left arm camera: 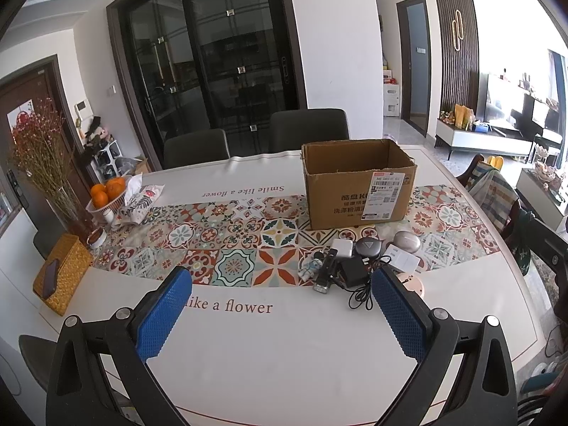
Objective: Organize rigid objects
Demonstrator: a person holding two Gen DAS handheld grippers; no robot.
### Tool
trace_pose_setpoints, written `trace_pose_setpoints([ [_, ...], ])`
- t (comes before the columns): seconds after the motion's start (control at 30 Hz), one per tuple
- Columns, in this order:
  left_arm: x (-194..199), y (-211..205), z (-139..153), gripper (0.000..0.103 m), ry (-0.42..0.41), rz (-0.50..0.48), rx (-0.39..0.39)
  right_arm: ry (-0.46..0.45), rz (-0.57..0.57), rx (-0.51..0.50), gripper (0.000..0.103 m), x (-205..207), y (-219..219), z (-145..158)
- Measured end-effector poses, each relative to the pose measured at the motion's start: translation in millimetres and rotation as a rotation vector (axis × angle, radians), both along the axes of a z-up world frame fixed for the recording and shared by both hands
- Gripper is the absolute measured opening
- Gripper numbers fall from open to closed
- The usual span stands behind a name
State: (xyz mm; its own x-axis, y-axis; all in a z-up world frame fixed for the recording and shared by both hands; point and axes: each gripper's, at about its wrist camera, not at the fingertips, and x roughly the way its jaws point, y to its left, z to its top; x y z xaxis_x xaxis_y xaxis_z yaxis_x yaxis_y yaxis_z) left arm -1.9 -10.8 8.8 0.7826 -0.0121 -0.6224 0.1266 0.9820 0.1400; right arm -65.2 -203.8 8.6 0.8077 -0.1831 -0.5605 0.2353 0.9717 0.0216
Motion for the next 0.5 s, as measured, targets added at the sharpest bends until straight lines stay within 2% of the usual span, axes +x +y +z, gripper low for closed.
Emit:
trace_pose_setpoints([
  [0.5, -0.4, -4.9, 3.8, 0.103, -0.004, 0.006, 0.0, 0.001, 0.005, 0.003, 0.096, 0.0, -1.2, 0.8],
])
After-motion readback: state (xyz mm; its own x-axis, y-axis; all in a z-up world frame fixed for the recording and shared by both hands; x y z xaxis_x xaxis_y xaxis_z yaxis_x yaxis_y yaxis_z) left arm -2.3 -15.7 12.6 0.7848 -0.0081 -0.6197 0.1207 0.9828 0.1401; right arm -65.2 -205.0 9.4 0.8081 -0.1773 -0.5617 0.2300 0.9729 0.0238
